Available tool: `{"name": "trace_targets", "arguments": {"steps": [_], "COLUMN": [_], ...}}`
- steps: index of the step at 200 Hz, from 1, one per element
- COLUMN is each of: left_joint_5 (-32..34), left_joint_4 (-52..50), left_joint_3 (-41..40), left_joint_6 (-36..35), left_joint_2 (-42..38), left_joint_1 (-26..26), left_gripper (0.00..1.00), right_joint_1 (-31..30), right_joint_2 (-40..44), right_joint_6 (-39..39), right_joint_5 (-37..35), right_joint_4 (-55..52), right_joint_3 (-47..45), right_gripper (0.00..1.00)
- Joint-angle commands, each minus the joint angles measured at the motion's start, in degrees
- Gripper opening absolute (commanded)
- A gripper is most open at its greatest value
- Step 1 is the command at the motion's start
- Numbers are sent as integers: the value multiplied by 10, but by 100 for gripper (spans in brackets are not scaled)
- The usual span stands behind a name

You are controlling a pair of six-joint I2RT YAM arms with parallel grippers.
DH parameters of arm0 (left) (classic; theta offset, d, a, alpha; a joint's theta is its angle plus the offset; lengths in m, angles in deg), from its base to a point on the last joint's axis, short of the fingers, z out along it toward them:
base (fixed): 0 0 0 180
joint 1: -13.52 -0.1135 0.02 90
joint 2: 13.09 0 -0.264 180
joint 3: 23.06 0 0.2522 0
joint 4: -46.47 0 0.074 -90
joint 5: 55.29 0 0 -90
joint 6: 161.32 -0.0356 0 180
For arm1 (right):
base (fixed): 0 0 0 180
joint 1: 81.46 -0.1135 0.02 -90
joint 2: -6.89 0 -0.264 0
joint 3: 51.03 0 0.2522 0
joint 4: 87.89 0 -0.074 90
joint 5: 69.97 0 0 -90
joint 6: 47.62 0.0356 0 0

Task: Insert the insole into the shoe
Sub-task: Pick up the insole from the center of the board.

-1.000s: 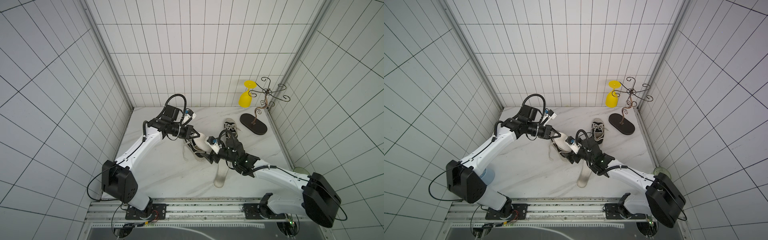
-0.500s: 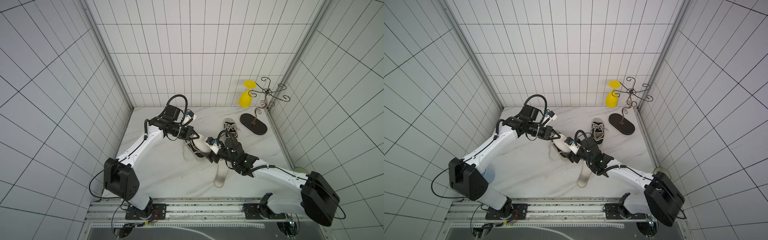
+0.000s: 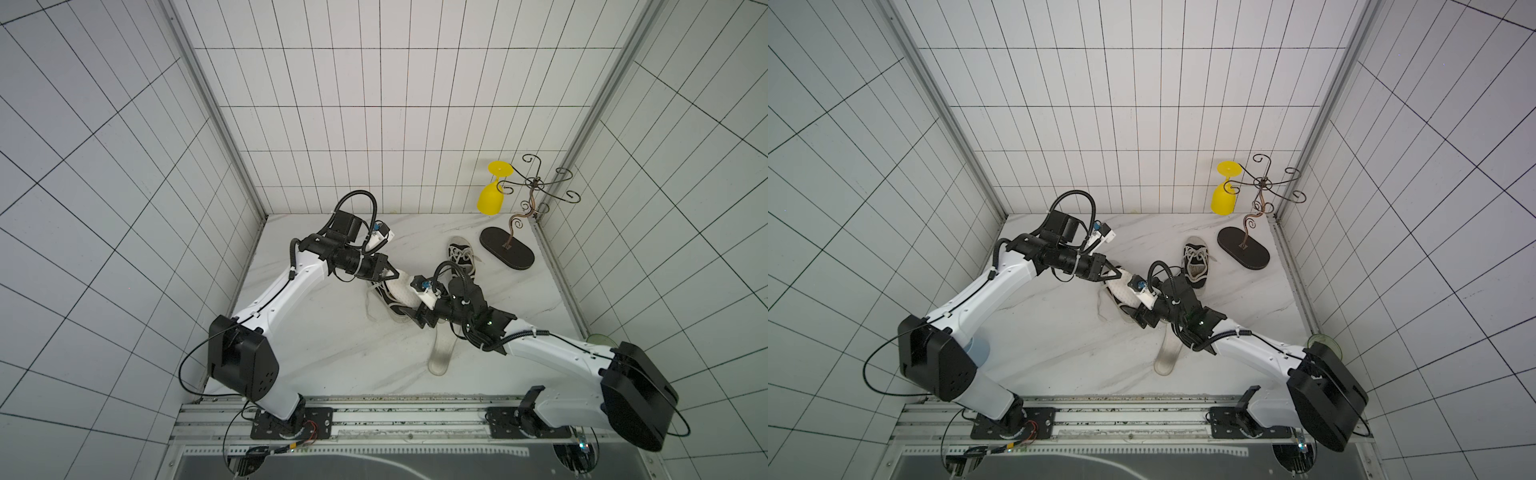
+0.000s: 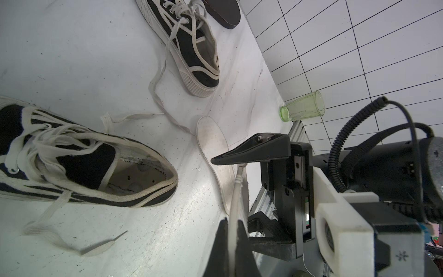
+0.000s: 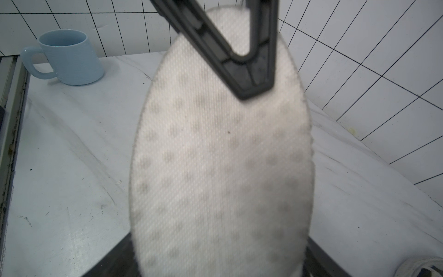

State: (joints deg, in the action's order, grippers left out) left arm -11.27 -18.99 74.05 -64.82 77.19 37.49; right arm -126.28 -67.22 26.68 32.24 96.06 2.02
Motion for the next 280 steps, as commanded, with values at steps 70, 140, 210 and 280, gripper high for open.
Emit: {"name": "trace_targets", "arguments": {"steps": [70,140,210,280], "left_joint_5": [5,10,29,45], "left_joint_4": [-12,-15,-18,-1], "left_joint_3": [-8,-10,-1,-4], "left_joint_6": [-17,-17,-16,6], "left_joint_2": [14,14,25,27], "left_joint_1": [6,6,5,-2], "left_gripper": [0,0,0,35], "right_joint_1": [-5,-5,-6,1], "right_joint_2": [-15,-17,-9,-28], "right_joint_6": [2,-2,6,23], "right_joint_5": [7,14,21,47], "right_joint_4": [10,8,-22,-86], "right_joint_3": [69,73,68,108], "right_gripper": [81,63,51,41]}}
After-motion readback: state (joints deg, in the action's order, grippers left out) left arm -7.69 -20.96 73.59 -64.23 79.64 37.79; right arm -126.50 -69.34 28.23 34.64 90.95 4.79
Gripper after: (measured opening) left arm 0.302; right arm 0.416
